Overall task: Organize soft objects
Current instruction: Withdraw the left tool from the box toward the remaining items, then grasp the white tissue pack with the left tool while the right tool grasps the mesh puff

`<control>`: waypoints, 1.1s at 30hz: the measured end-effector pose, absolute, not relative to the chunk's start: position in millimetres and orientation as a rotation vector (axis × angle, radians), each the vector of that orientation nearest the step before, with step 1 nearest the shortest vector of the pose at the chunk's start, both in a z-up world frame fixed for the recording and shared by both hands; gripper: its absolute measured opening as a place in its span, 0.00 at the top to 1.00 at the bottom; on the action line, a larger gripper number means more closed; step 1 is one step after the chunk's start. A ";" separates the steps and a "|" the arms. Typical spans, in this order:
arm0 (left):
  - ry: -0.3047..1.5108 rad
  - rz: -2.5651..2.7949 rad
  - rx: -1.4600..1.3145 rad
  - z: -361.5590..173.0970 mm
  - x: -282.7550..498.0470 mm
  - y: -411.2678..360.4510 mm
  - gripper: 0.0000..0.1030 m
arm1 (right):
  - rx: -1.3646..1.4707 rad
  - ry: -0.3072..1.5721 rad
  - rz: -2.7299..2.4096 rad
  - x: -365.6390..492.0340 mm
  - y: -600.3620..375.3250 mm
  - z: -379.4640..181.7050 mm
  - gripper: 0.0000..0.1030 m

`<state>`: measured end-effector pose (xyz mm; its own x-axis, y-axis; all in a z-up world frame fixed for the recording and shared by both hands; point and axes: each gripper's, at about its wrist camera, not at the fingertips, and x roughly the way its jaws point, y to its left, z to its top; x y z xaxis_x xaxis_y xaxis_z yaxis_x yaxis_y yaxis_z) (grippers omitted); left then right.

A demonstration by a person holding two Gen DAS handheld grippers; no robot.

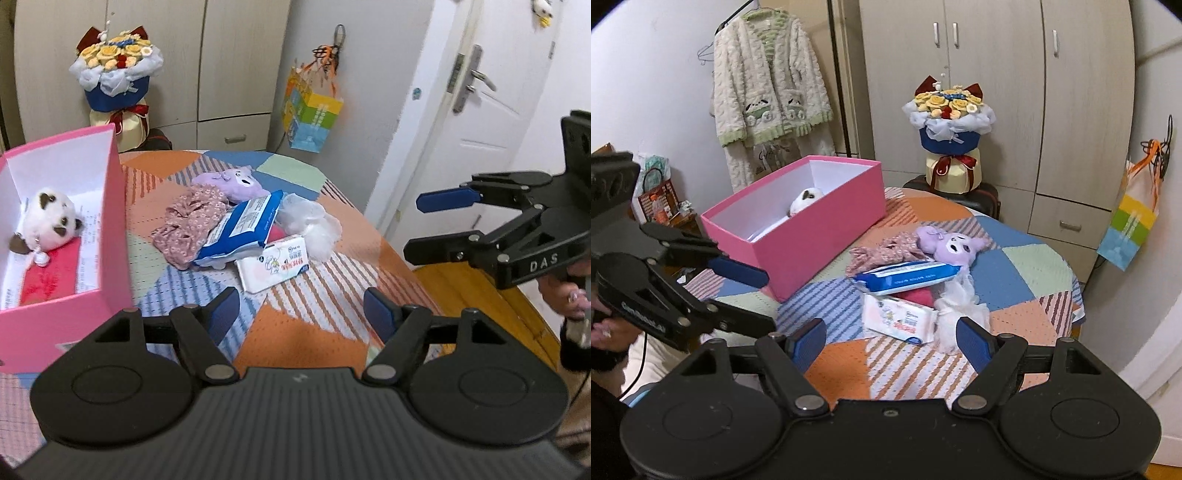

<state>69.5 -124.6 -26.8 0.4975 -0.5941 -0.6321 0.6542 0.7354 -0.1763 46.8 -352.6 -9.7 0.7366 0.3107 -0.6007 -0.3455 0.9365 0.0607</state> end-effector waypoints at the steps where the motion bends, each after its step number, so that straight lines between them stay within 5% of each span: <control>1: 0.727 -0.755 0.080 -32.4 73.0 -129.4 0.24 | -0.050 0.645 0.356 49.8 -355.6 -13.9 0.21; 33: 0.572 -0.374 0.122 -120.9 109.5 -230.0 0.07 | 0.183 0.714 0.337 182.4 -402.8 -106.2 0.27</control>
